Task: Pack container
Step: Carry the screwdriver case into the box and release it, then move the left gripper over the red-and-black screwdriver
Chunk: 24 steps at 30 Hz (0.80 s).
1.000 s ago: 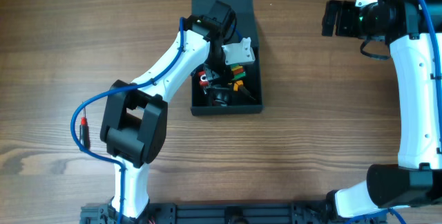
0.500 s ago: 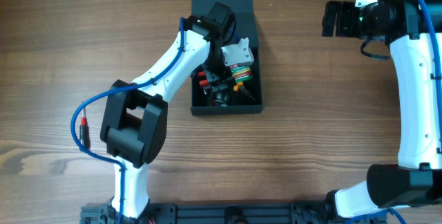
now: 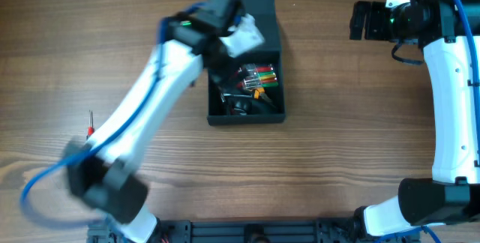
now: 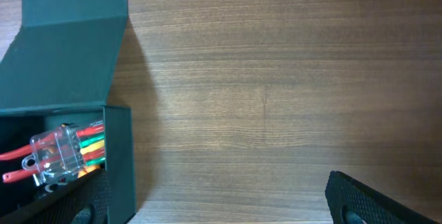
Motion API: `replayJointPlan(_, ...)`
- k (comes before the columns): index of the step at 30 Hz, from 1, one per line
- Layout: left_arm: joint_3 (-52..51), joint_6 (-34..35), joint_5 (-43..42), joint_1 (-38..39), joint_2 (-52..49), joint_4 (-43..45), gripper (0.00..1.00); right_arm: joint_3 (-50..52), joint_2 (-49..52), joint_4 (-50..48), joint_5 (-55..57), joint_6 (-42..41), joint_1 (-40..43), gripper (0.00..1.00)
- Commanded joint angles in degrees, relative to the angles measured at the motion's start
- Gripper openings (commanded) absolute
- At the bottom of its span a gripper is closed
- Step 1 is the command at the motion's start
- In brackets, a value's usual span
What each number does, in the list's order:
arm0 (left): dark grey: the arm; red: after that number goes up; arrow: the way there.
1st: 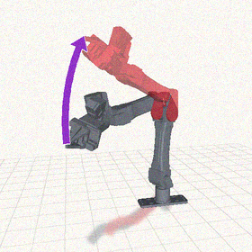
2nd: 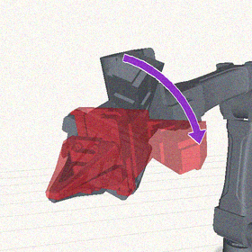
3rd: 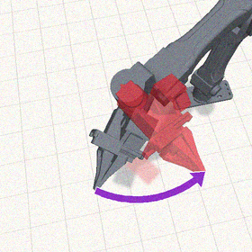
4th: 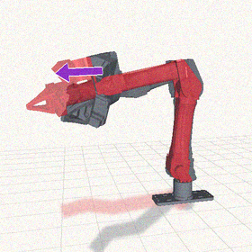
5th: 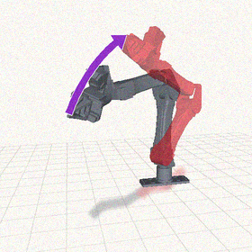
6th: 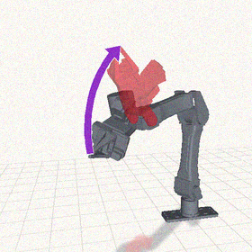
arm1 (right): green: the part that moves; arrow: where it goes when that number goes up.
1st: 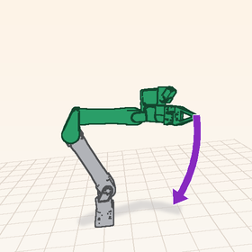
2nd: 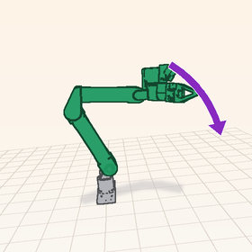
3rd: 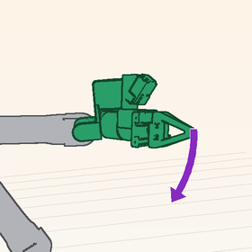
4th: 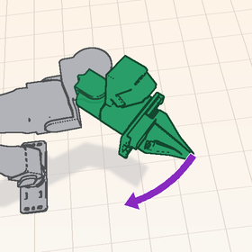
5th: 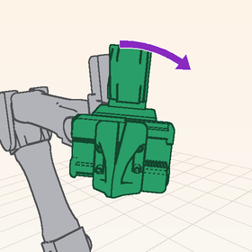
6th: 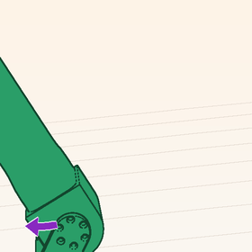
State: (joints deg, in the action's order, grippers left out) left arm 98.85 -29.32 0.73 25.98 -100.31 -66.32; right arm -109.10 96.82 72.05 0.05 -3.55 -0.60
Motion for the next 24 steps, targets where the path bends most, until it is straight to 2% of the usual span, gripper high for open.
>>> replayJointPlan(1,0.17,23.47,5.33,-10.51,12.83,-6.71,1.0,0.11,0.96,0.02,-0.09,0.52,-0.28,1.0)
replayJointPlan(3,0.17,27.39,5.31,-16.55,18.08,-9.57,1.0,0.11,0.96,0.02,-0.11,0.55,-0.28,1.0)
replayJointPlan(8,0.11,30.29,5.31,-30.12,31.85,-13.22,1.0,0.11,0.96,-0.04,-0.09,0.52,-0.28,1.0)
replayJointPlan(13,-3.15,31.54,5.35,-38.05,41.99,-13.94,1.0,0.11,0.96,-0.04,-0.11,0.39,-0.28,1.0)
replayJointPlan(20,-18.69,31.28,5.33,-44.24,43.08,-12.55,1.0,0.11,0.96,-0.04,-0.11,0.39,-0.28,1.0)
replayJointPlan(24,-33.79,31.32,3.8,-45.62,41.18,-1.29,1.0,0.11,0.96,0.0,-0.11,0.42,-0.28,1.0)
